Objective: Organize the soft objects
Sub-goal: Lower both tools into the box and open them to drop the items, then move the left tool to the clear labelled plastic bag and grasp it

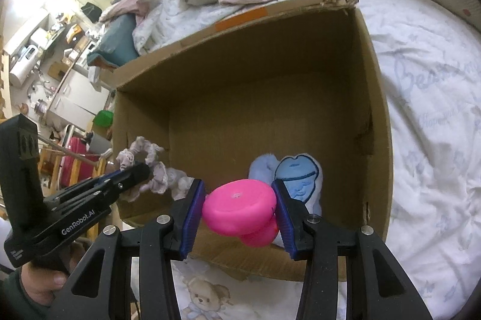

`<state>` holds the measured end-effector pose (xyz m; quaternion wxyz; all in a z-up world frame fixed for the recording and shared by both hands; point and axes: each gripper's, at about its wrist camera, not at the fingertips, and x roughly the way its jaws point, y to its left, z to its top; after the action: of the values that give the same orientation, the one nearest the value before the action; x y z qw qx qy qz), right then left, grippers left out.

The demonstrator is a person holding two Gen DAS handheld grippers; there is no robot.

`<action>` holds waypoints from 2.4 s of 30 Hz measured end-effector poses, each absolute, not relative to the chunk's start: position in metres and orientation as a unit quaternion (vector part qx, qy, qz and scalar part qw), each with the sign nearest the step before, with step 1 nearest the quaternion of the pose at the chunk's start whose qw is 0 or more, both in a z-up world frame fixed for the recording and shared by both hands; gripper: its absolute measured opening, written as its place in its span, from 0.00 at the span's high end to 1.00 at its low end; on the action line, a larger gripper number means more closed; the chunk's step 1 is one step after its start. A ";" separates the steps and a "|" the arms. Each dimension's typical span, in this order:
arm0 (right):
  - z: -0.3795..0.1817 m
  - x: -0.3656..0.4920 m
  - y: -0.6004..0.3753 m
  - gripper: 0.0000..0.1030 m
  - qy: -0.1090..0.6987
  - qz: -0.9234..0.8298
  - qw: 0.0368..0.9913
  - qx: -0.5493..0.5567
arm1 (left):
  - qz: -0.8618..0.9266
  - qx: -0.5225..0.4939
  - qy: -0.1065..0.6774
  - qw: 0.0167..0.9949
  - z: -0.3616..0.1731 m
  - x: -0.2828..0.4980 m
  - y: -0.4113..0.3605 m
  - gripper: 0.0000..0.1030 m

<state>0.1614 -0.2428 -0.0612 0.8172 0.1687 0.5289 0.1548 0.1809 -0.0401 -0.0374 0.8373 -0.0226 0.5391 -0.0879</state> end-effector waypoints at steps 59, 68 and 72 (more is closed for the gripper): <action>-0.008 0.140 -0.258 0.00 0.427 0.134 0.875 0.184 | -0.039 -0.071 0.461 0.884 0.010 0.135 0.000 0.01; -0.010 0.114 -0.254 0.00 0.447 0.153 0.864 0.174 | -0.022 -0.067 0.467 0.881 0.008 0.109 0.007 0.01; -0.015 0.101 -0.252 0.00 0.457 0.147 0.860 0.171 | -0.021 -0.065 0.474 0.878 0.004 0.097 0.008 0.01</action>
<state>0.1005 -0.2521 -0.0147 0.8605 0.1708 0.4568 0.1474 0.0968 0.0081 0.0035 0.8780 -0.0654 0.4738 -0.0206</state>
